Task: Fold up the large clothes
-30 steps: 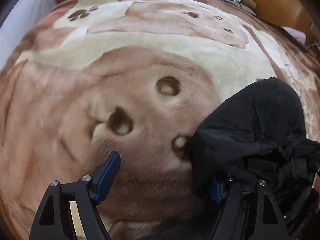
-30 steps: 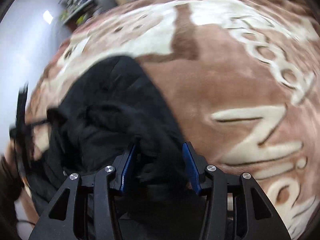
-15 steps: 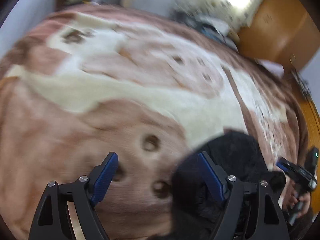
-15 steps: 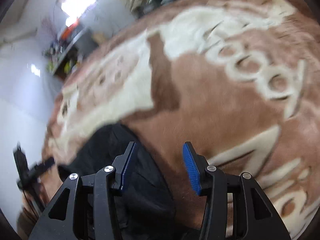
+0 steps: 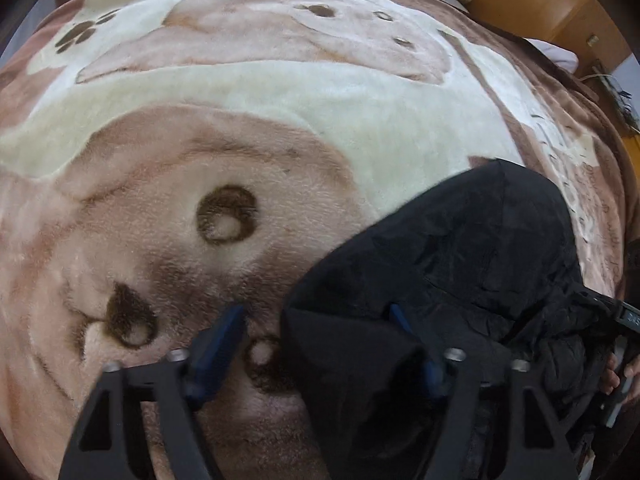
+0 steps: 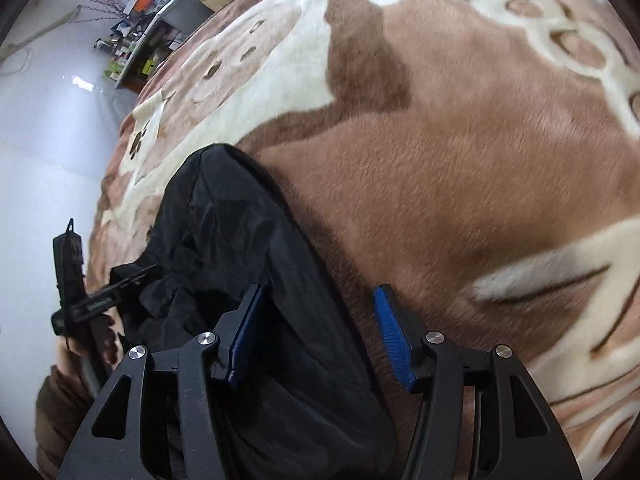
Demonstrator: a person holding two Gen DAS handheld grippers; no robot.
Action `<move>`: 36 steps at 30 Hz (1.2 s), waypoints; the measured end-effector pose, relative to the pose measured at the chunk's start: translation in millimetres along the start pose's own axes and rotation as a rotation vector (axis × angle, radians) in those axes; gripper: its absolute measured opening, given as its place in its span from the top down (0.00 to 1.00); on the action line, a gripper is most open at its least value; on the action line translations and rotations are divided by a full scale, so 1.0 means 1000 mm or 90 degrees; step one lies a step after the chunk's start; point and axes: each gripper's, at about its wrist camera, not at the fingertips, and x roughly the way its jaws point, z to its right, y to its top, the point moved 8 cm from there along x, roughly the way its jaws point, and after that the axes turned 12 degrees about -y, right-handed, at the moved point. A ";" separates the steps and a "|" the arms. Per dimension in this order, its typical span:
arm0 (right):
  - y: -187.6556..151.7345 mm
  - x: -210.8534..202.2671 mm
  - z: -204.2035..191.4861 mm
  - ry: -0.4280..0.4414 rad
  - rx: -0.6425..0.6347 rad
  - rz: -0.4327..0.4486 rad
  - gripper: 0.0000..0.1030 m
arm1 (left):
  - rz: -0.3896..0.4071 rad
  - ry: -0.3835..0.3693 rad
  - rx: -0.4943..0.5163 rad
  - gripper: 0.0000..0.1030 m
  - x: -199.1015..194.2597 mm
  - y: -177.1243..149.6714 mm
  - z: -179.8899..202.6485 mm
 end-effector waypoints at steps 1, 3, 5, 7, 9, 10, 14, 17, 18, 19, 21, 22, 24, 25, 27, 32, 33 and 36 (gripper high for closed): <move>-0.001 -0.001 -0.004 0.008 -0.006 -0.001 0.73 | -0.002 -0.015 -0.004 0.58 0.001 0.001 0.002; -0.002 -0.003 -0.011 -0.001 -0.017 0.006 0.83 | -0.002 -0.034 -0.005 0.73 0.001 0.000 0.009; -0.003 -0.009 -0.020 -0.022 -0.049 0.023 0.92 | 0.003 -0.022 0.020 0.83 -0.003 0.000 0.018; -0.003 -0.020 -0.029 -0.043 -0.078 0.051 0.93 | 0.023 -0.016 0.037 0.88 -0.013 -0.001 0.026; -0.004 -0.030 -0.036 -0.059 -0.102 0.073 0.93 | 0.052 -0.019 0.043 0.89 -0.027 0.001 0.030; -0.005 -0.035 -0.039 -0.067 -0.112 0.086 0.94 | 0.064 -0.019 0.043 0.89 -0.034 0.002 0.032; -0.013 -0.064 -0.051 -0.100 -0.136 0.161 0.94 | 0.108 -0.015 0.067 0.89 -0.066 -0.002 0.046; -0.028 -0.087 -0.061 -0.113 -0.172 0.206 0.94 | 0.150 -0.005 0.113 0.89 -0.099 -0.015 0.060; -0.032 -0.093 -0.064 -0.115 -0.177 0.214 0.94 | 0.162 -0.004 0.124 0.89 -0.108 -0.020 0.064; -0.038 -0.100 -0.068 -0.120 -0.188 0.224 0.94 | 0.168 -0.002 0.131 0.89 -0.116 -0.025 0.067; -0.047 -0.114 -0.074 -0.126 -0.205 0.245 0.94 | 0.187 -0.002 0.140 0.89 -0.133 -0.036 0.076; -0.053 -0.123 -0.077 -0.127 -0.213 0.259 0.94 | 0.195 0.003 0.149 0.89 -0.141 -0.042 0.080; -0.065 -0.138 -0.083 -0.121 -0.225 0.281 0.94 | 0.213 0.009 0.159 0.89 -0.158 -0.058 0.085; -0.072 -0.145 -0.086 -0.125 -0.237 0.294 0.94 | 0.219 0.009 0.160 0.89 -0.166 -0.067 0.088; -0.085 -0.155 -0.090 -0.135 -0.263 0.312 0.94 | 0.241 -0.006 0.156 0.89 -0.182 -0.084 0.091; -0.124 -0.169 -0.096 -0.166 -0.319 0.350 0.94 | 0.273 0.010 0.176 0.89 -0.199 -0.134 0.096; -0.132 -0.171 -0.096 -0.183 -0.336 0.363 0.94 | 0.280 0.011 0.174 0.89 -0.200 -0.143 0.096; -0.156 -0.171 -0.092 -0.191 -0.353 0.373 0.94 | 0.300 0.007 0.162 0.88 -0.203 -0.168 0.095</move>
